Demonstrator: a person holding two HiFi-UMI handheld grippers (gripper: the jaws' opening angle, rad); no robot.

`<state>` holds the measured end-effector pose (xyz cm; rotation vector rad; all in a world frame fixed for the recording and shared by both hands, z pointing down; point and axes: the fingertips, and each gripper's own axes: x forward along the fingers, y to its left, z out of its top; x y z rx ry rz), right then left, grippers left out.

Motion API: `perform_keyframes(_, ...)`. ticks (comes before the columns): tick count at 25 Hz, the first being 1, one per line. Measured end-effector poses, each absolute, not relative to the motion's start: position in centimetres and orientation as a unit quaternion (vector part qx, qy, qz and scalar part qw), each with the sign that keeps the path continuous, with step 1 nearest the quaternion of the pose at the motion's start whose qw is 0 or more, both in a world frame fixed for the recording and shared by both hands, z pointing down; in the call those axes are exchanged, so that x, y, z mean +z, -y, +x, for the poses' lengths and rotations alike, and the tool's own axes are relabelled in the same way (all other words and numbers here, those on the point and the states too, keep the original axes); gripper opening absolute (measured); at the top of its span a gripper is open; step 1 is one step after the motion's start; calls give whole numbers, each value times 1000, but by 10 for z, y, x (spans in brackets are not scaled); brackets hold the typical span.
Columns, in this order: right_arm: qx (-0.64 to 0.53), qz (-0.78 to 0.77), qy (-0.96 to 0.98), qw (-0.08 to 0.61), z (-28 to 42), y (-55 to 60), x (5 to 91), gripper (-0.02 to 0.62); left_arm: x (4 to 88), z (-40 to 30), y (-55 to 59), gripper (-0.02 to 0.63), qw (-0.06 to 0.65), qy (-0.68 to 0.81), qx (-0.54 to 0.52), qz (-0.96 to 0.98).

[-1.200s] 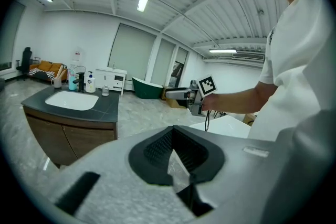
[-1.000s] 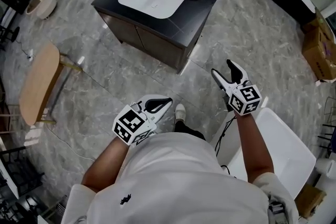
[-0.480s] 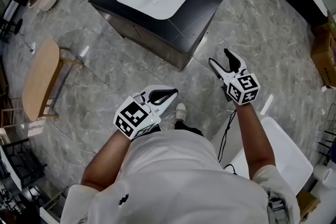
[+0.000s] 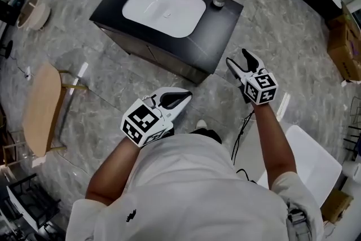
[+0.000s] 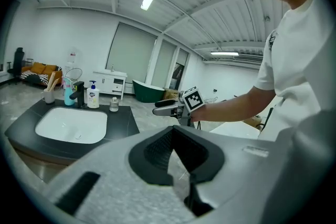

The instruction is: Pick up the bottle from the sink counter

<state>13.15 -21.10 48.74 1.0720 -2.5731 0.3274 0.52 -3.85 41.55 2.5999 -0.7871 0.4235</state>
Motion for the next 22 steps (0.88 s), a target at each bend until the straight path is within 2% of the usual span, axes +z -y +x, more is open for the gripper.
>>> perform_keyframes(9, 137, 418, 880, 177, 94, 285, 521, 325, 423, -52, 85, 6, 204, 269, 153, 929)
perform_keyframes(16, 135, 411, 880, 197, 101, 395, 547, 370, 433, -48, 158, 6, 218, 303, 160, 914)
perform_keyframes(22, 137, 396, 882, 217, 111, 483, 578, 382, 437, -27, 220, 6, 227, 326, 165, 903)
